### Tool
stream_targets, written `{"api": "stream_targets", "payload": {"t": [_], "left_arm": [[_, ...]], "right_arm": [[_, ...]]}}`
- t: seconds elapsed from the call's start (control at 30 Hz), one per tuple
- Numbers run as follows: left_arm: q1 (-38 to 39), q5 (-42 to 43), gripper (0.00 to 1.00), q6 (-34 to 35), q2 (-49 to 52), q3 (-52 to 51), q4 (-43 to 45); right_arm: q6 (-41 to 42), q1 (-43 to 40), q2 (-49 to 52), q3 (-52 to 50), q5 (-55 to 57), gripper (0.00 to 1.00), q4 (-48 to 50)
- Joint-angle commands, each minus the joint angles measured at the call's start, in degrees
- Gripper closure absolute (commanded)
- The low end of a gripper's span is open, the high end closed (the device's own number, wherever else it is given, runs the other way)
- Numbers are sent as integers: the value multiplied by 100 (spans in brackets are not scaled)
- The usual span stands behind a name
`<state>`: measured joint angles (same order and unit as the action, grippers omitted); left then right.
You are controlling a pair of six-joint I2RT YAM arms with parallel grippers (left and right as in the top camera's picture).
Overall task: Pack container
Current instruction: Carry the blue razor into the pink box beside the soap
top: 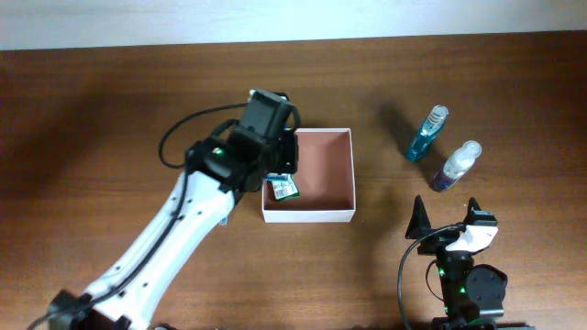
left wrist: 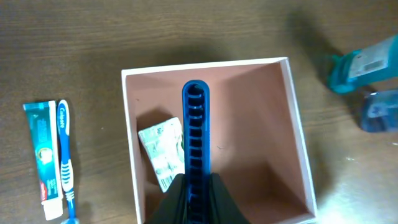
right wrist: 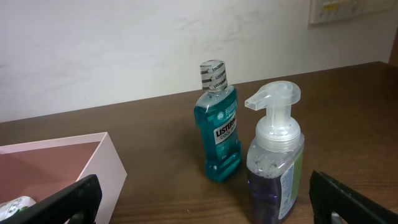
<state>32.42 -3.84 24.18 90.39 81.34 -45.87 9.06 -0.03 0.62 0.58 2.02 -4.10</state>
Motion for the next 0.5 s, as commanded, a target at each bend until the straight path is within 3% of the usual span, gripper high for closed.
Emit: {"api": "stream_targets", "payload": {"t": [0.0,0.47], "left_arm": [[72,-295,100,94,275,90,44],[87,-525,99,214,1386,90,328]], "right_arm": [[42,-46,-37,-26,9,2,-44],[39,-46,-37,-26,9,2,-44]]}}
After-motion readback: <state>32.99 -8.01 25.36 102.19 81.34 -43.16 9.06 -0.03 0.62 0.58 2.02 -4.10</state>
